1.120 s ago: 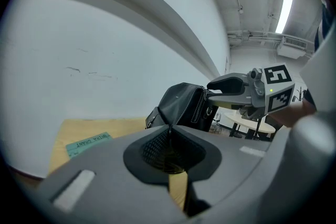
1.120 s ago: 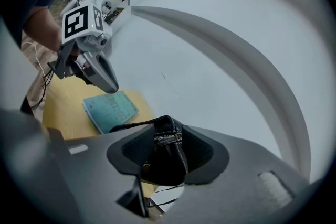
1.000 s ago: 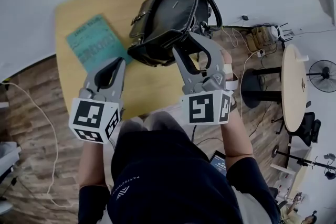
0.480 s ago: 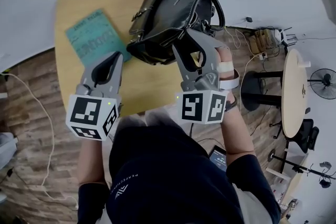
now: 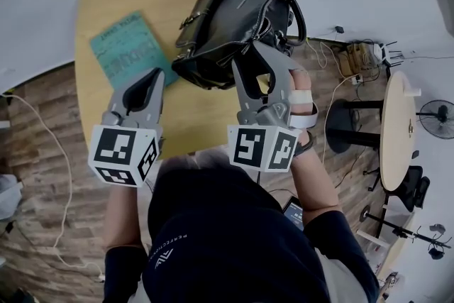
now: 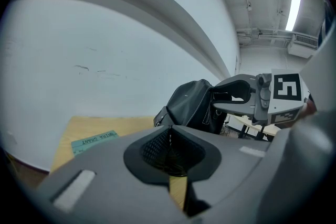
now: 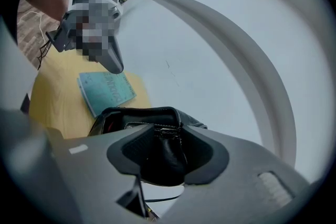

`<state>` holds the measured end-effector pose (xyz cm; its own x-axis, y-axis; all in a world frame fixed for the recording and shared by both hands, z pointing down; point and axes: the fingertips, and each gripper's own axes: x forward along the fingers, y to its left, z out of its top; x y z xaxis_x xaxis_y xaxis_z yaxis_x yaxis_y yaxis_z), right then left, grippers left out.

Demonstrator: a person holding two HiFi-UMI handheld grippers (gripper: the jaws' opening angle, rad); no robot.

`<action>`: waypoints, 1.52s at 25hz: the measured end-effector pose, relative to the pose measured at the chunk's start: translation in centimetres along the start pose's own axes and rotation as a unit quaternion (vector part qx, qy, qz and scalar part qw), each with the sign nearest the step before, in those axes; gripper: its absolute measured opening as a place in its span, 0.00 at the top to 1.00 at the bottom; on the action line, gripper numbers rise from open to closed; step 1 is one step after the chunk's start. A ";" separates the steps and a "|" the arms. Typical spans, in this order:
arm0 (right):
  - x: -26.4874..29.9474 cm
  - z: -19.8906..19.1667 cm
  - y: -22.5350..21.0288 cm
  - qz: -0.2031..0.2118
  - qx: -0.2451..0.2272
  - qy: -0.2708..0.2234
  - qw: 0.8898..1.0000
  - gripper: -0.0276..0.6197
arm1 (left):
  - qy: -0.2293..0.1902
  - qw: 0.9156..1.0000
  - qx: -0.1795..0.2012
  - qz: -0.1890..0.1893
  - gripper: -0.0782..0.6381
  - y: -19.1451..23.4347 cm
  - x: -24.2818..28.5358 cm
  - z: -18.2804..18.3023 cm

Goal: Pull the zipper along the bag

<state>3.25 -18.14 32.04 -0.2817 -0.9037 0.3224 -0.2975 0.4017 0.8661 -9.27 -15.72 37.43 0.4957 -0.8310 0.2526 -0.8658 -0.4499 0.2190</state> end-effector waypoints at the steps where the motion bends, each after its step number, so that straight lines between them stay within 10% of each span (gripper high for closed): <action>1: 0.0 0.0 0.0 -0.001 0.000 0.001 1.000 0.70 | -0.001 1.000 0.000 0.000 0.85 0.0 0.0 0.1; 21: -1.9 0.3 -1.3 -0.022 0.023 -0.005 0.999 0.93 | -0.004 1.000 0.011 -0.009 0.86 -0.6 -0.5 0.5; 38: -1.8 0.0 -1.9 0.006 0.023 -0.007 1.000 0.94 | -0.014 1.000 0.018 -0.014 0.86 -1.6 -0.5 1.2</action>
<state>4.28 -17.26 29.81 -0.2991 -0.8965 0.3269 -0.3350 0.4194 0.8437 -8.21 -14.97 35.85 0.5174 -0.8269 0.2204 -0.8542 -0.4832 0.1922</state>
